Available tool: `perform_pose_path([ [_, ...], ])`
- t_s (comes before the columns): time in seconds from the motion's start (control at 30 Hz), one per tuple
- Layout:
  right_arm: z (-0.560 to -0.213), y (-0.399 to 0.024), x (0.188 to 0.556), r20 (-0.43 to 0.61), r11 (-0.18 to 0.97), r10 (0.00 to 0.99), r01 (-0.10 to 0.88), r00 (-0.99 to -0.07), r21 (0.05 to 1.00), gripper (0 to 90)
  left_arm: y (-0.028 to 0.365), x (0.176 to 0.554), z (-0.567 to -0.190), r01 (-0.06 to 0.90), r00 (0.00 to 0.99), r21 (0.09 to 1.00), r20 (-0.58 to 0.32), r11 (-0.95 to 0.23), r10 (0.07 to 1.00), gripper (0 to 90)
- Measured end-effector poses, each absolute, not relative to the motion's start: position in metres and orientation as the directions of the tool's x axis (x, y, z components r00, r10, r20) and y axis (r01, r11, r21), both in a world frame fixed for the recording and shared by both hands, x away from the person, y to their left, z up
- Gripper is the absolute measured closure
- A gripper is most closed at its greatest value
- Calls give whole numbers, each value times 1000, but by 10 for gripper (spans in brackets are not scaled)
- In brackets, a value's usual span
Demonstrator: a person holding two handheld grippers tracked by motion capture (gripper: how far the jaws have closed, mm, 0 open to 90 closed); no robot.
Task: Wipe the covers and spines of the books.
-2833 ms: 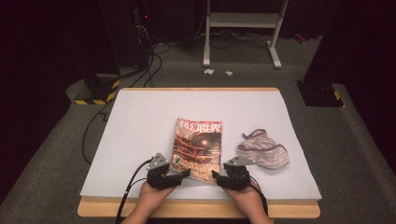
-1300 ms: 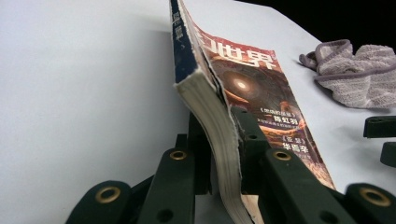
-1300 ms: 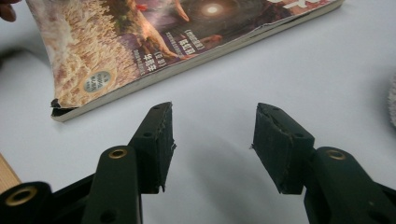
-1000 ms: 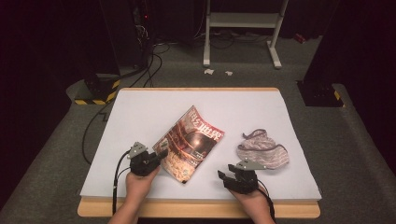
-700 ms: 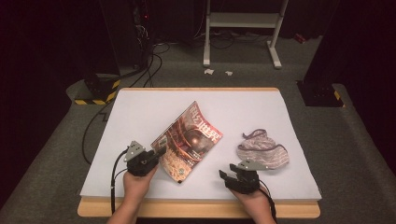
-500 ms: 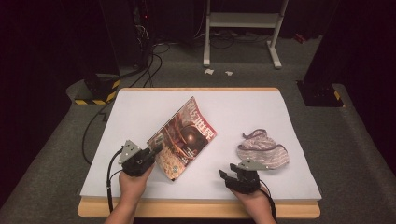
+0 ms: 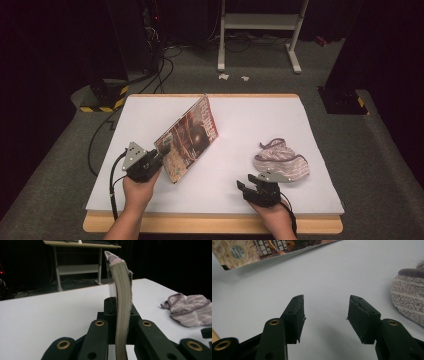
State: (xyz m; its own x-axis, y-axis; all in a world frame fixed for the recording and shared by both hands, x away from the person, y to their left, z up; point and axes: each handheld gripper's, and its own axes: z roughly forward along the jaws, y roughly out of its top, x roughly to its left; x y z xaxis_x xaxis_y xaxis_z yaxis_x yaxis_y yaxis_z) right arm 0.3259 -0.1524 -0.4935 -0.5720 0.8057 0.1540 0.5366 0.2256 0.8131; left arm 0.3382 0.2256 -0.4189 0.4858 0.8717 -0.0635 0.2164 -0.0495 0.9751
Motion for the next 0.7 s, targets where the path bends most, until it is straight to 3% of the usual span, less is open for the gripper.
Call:
perform_pose_path([
  [0.37, -493, -155, 327, 160, 218, 805, 536, -571, 816, 476, 251, 345, -411, 188, 403, 980, -21, -60, 915, 843],
  [0.7, -494, -152, 327, 164, 228, 795, 538, -584, 812, 492, 235, 337, -422, 189, 474, 981, -49, -47, 879, 841],
])
